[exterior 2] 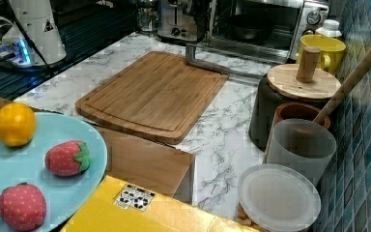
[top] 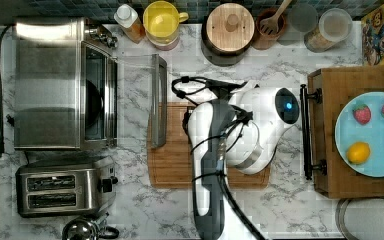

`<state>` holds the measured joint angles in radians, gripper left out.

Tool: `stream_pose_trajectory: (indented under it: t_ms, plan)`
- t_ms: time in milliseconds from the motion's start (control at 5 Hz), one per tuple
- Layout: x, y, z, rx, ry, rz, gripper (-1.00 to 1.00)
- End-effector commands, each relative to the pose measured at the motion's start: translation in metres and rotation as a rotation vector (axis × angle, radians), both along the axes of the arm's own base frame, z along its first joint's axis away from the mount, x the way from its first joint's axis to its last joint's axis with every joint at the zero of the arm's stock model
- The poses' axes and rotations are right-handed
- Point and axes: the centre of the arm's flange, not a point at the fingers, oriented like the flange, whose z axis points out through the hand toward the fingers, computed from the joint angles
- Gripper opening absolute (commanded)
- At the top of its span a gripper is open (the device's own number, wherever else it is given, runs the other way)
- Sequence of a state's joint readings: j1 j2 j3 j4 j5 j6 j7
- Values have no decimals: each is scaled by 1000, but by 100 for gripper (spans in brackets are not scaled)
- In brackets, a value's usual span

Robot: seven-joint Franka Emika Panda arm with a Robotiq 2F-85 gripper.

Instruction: Close the oven.

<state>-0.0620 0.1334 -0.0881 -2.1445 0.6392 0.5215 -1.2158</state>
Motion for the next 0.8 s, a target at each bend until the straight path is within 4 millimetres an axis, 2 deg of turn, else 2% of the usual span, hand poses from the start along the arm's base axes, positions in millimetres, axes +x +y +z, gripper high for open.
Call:
stream_pose_trajectory:
  t_ms: [200, 400, 600, 800]
  plan:
    - [45, 32, -18, 123, -181, 26, -100]
    - [53, 40, -29, 129, -204, 19, -100]
    - [61, 49, -31, 149, -242, -8, -100]
    - [74, 67, -38, 168, -246, 2, -100]
